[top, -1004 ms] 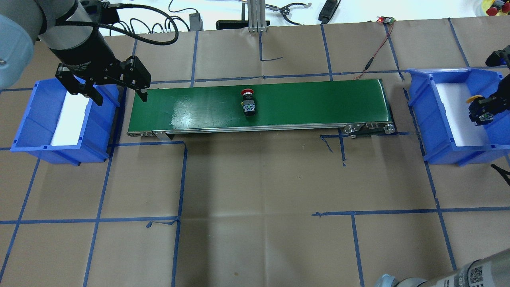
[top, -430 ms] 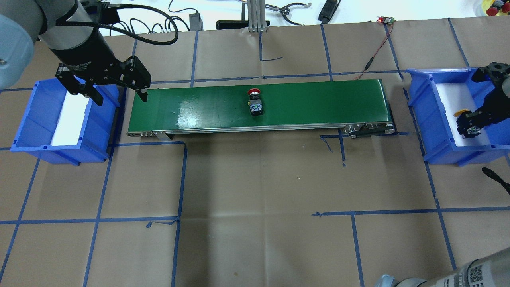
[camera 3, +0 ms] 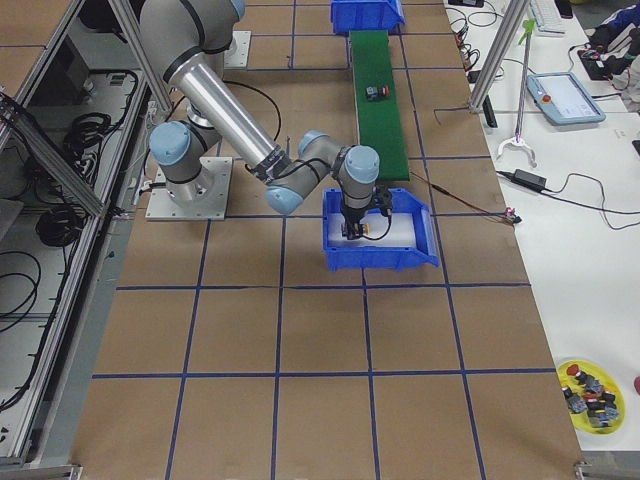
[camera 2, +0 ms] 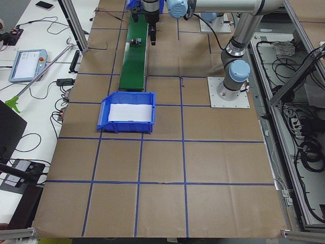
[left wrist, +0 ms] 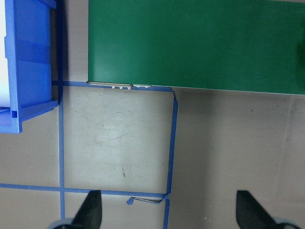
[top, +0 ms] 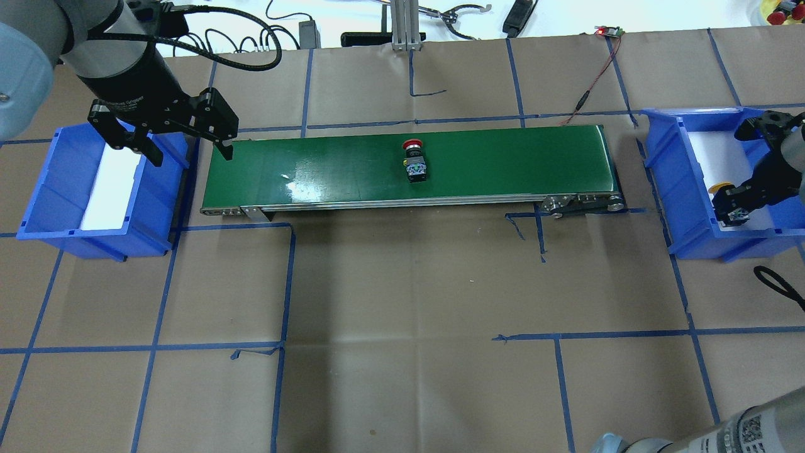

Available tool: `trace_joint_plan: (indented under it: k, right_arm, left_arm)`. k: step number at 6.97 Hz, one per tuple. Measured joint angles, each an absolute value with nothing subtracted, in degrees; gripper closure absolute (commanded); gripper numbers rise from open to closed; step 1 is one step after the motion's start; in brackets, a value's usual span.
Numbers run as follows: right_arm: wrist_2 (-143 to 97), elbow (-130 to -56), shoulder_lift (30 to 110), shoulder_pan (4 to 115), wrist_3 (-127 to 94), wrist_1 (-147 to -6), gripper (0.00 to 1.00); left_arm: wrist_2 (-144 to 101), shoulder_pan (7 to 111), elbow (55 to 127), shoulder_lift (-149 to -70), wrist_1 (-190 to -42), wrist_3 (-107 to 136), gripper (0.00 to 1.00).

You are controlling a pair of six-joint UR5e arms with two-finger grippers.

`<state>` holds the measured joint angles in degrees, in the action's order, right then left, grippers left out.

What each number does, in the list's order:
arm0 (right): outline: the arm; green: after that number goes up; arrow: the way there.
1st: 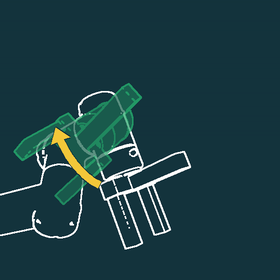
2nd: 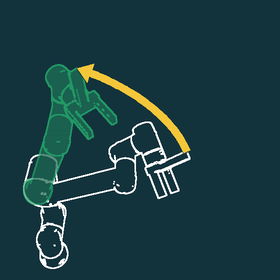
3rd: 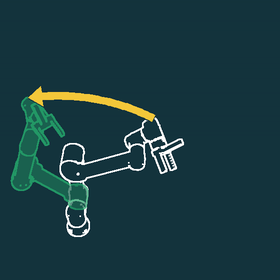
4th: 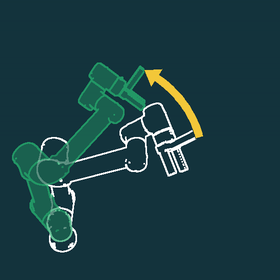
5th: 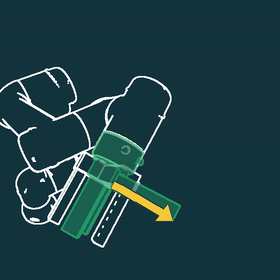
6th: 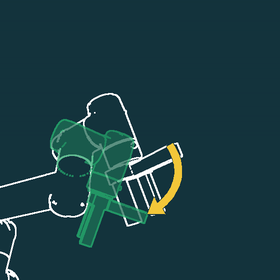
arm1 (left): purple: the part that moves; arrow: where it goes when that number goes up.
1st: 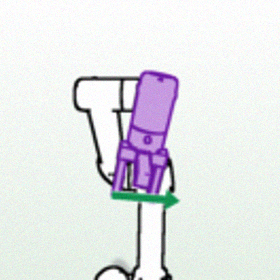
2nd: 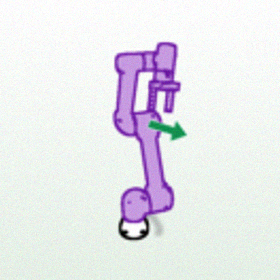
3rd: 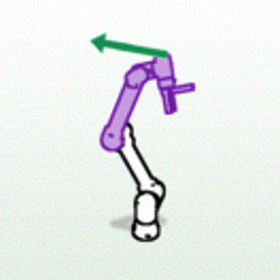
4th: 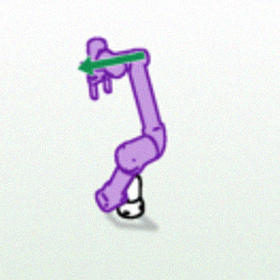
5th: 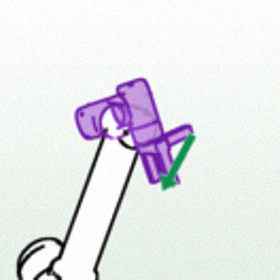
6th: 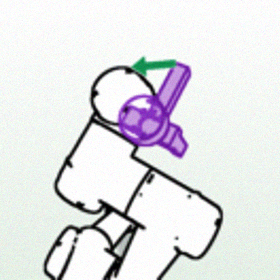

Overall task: Transport two buttons from left to right
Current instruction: 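Carry the yellow button into the empty blue bin and release it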

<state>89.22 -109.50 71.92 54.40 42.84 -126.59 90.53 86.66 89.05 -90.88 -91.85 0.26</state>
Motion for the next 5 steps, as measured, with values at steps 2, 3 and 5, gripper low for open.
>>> trace_joint_plan:
  k: [2,3,5]
  right_arm:
    - [89.1,-109.4,72.2,54.4,42.6,-126.6,0.01]
    - [89.2,-108.8,72.6,54.4,42.1,-126.5,0.01]
    - [89.4,-105.7,74.2,55.1,40.1,-125.3,0.01]
  left_arm:
    - [90.5,86.7,89.0,-90.9,-91.8,0.3,0.00]
    - [90.5,86.7,88.9,-91.0,-91.8,0.3,0.00]
    - [90.4,86.7,88.7,-91.1,-91.8,0.3,0.00]
